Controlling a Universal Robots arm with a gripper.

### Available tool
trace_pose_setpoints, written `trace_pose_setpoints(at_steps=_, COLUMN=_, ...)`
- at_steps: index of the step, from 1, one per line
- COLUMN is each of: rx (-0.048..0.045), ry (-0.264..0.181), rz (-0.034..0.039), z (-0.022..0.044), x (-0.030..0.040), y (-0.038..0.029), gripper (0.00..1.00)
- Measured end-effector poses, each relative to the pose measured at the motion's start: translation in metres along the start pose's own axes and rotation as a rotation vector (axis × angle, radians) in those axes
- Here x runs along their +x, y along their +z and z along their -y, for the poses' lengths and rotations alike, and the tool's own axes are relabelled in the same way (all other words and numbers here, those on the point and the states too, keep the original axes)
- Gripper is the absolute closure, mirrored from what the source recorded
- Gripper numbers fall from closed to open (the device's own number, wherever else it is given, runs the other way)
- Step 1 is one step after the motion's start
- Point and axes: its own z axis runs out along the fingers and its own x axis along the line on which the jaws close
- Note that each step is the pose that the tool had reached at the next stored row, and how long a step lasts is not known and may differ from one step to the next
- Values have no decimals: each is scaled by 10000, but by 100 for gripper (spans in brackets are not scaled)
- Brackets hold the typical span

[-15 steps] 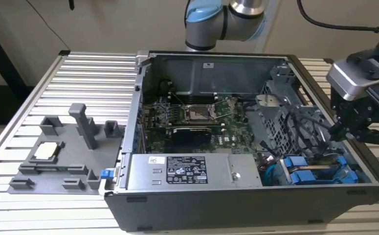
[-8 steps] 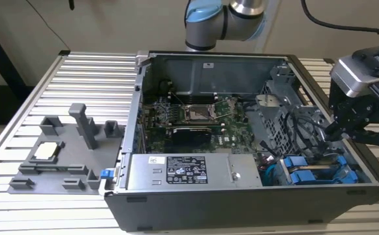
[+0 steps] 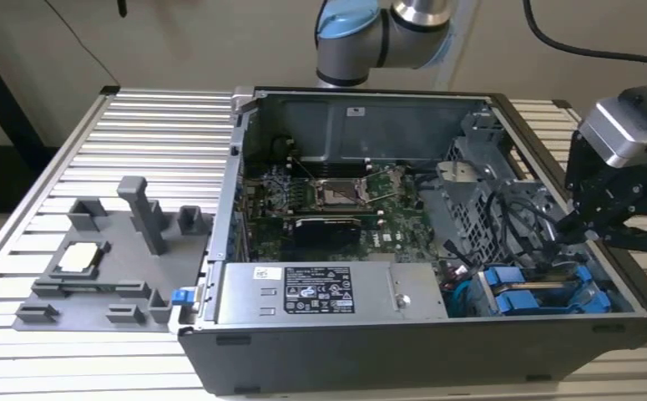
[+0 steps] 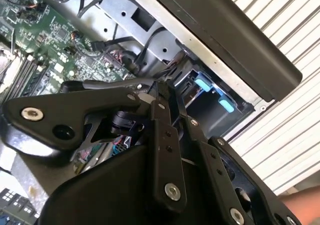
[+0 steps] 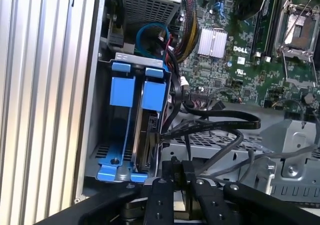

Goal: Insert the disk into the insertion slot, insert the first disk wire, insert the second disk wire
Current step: 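Insert the second disk wire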

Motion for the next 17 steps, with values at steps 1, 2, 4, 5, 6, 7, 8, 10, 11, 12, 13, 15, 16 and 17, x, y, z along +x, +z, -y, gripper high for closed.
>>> trace_pose_setpoints(at_steps=1, rx=-20, ry=14, rz=2, z=4, x=5, y=7, gripper=81)
trace_pose_setpoints(at_steps=2, rx=-40, ry=30, rz=3, z=6, x=13, y=13, gripper=81)
trace_pose_setpoints(at_steps=4, rx=-77, ry=58, rz=11, z=6, x=33, y=23, gripper=81)
trace_pose_setpoints(at_steps=5, rx=-91, ry=69, rz=12, z=6, x=44, y=27, gripper=81)
trace_pose_setpoints(at_steps=6, rx=-101, ry=81, rz=13, z=6, x=55, y=32, gripper=81)
trace_pose_setpoints(at_steps=7, rx=-102, ry=96, rz=13, z=5, x=66, y=37, gripper=81)
trace_pose_setpoints(at_steps=8, rx=-101, ry=113, rz=14, z=3, x=78, y=42, gripper=81)
trace_pose_setpoints(at_steps=10, rx=-99, ry=149, rz=11, z=0, x=102, y=51, gripper=81)
trace_pose_setpoints(at_steps=11, rx=-97, ry=166, rz=12, z=-2, x=114, y=56, gripper=81)
trace_pose_setpoints(at_steps=12, rx=-95, ry=182, rz=11, z=-4, x=126, y=61, gripper=81)
trace_pose_setpoints(at_steps=13, rx=-94, ry=195, rz=10, z=-6, x=139, y=67, gripper=81)
trace_pose_setpoints(at_steps=15, rx=-93, ry=219, rz=9, z=-8, x=163, y=78, gripper=81)
trace_pose_setpoints(at_steps=16, rx=-93, ry=231, rz=10, z=-10, x=176, y=85, gripper=81)
trace_pose_setpoints(at_steps=17, rx=-93, ry=241, rz=9, z=-11, x=189, y=91, gripper=81)
